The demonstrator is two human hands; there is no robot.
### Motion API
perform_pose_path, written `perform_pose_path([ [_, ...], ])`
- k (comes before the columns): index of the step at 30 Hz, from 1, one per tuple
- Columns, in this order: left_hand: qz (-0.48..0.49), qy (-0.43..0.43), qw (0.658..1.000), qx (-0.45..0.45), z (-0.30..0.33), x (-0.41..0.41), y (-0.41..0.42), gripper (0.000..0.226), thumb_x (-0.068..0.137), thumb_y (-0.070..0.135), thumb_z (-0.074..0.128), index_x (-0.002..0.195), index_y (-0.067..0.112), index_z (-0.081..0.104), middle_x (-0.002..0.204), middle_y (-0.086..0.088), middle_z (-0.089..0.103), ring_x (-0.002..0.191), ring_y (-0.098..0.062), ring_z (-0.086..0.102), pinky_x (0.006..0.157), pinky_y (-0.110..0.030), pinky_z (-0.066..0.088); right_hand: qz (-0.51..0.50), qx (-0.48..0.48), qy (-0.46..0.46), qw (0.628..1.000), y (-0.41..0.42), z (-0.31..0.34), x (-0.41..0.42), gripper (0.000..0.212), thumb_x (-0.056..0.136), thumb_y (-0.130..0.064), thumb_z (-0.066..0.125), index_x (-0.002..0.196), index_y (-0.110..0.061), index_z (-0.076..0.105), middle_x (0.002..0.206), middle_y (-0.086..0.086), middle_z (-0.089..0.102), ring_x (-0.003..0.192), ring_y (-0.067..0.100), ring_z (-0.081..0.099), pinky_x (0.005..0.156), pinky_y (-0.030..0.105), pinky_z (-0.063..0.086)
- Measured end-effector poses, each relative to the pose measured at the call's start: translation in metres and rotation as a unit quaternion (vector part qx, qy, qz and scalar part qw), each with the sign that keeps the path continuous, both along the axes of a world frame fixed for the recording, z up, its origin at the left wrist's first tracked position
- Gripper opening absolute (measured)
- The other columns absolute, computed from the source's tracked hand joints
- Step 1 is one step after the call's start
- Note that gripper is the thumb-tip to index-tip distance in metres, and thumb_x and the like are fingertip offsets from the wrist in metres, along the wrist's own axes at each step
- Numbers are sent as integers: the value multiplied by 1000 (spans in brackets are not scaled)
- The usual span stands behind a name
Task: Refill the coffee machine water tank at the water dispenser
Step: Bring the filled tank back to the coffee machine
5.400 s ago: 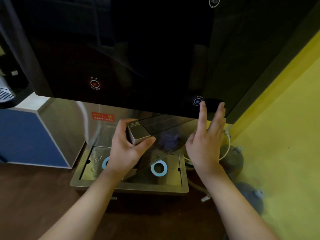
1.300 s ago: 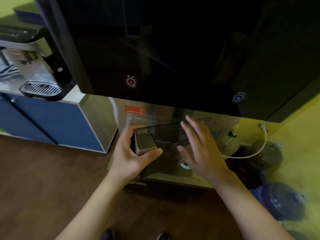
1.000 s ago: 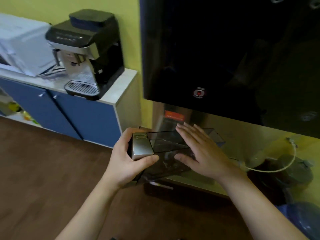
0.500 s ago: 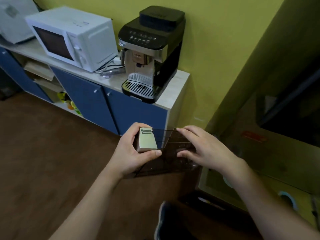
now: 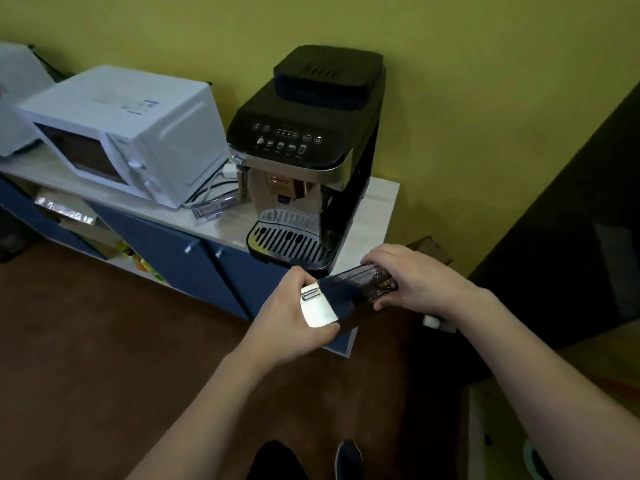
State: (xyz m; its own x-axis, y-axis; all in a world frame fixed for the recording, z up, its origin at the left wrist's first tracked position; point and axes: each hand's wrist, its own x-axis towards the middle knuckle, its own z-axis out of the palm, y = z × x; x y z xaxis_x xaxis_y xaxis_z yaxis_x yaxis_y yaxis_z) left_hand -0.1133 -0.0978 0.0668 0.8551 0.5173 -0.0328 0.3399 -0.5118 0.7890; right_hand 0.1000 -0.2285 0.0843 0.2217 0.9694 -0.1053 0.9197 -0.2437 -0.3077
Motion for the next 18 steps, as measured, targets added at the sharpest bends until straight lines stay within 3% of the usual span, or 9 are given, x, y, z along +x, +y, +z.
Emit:
perform_pose_path([
  [6, 10, 29, 1000, 2, -16, 63, 39, 56, 65, 45, 81, 101, 34, 40, 98, 10, 53, 87, -7, 58, 72, -41, 56, -24, -48, -40, 998, 52, -1, 56, 66, 69, -29, 84, 125, -28, 49, 124, -8, 56, 116, 14, 54, 90, 25, 43],
  [9, 40, -1, 999, 14, -23, 87, 42, 58, 66, 49, 78, 102, 35, 35, 100, 13, 49, 92, -9, 56, 76, -41, 53, -9, -80, -85, 993, 74, 4, 81, 56, 74, -27, 78, 122, -27, 49, 122, -7, 58, 112, 16, 56, 86, 26, 43],
  [14, 72, -37, 996, -30, -45, 119, 46, 60, 70, 44, 79, 106, 35, 32, 101, 13, 42, 93, -9, 51, 73, -38, 55, 42, -102, -139, 984, 106, 12, 116, 50, 80, -28, 73, 125, -27, 49, 127, -3, 58, 116, 20, 57, 96, 35, 48],
  [18, 115, -57, 990, -56, -53, 146, 47, 61, 69, 41, 80, 105, 37, 31, 101, 12, 41, 95, -9, 51, 72, -36, 56, 93, -142, -186, 968, 131, 10, 148, 57, 83, -29, 72, 134, -22, 47, 135, 3, 56, 126, 25, 51, 108, 37, 41],
])
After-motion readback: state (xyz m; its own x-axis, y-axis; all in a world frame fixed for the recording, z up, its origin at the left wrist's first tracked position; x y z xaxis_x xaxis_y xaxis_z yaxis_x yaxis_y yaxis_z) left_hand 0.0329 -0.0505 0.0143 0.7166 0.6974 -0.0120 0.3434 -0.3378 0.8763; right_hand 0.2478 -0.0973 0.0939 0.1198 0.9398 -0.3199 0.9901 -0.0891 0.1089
